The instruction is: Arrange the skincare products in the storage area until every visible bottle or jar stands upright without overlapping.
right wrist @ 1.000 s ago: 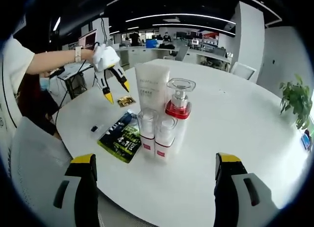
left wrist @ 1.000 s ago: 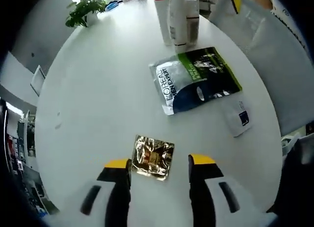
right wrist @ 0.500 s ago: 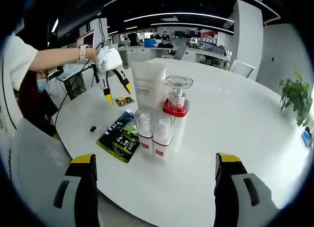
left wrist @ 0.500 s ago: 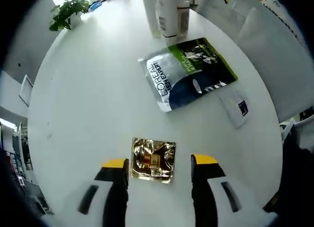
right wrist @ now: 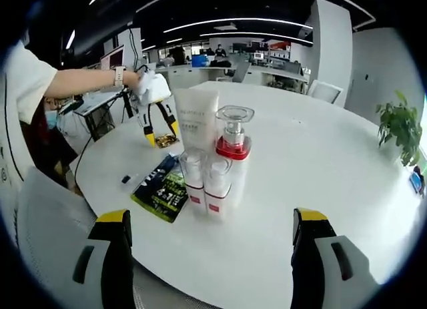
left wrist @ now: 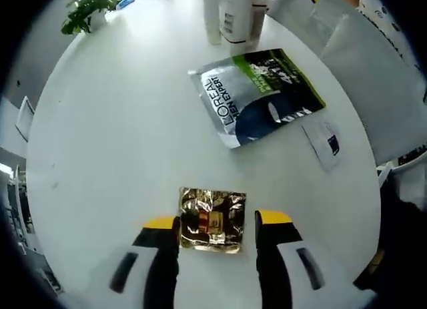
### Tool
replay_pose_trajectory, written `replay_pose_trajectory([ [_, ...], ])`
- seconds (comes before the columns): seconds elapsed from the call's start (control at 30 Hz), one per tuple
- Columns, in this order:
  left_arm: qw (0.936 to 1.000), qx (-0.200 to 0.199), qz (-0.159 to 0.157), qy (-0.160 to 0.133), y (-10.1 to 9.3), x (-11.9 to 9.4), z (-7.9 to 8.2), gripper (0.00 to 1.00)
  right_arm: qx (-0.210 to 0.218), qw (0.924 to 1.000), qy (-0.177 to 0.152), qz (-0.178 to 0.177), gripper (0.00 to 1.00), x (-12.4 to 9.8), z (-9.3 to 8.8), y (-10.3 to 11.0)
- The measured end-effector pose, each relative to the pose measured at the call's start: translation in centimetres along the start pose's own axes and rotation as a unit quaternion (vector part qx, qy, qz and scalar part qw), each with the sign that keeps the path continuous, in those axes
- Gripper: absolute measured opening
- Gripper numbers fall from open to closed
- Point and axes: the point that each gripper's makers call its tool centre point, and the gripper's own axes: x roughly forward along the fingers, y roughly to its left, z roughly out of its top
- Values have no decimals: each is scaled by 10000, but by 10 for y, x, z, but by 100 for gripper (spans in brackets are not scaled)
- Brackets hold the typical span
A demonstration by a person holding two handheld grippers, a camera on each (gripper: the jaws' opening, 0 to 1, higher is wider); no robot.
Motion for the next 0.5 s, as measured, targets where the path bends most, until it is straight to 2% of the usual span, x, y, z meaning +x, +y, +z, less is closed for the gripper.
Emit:
replay_pose_trajectory([
  [0.17, 10000, -47, 35, 31, 9, -1, -11, 39, -31, 10000, 58, 23, 100, 2, -2, 1],
  [0.2, 10000, -52, -2, 78, 13, 2, -18, 40, -34, 10000, 80, 31, 100, 2, -3, 1],
  [0.33, 9996, -265, 3, -28, 17, 1, -20, 39, -61, 9999, 120, 75, 100, 3, -4, 2],
  [0.37, 9993, -371, 34, -38, 18, 1, -21, 39, -49, 9999, 101, 90, 100, 3, -2, 3],
  [0.4, 9978, -646, 84, -86, 18, 2, -22, 39, -34, 9999, 46, 109, 100, 4, 0, 4],
  [0.5, 9976, -661, 115, -180, 20, 2, -22, 38, -48, 9999, -13, 115, 100, 6, 4, 5],
])
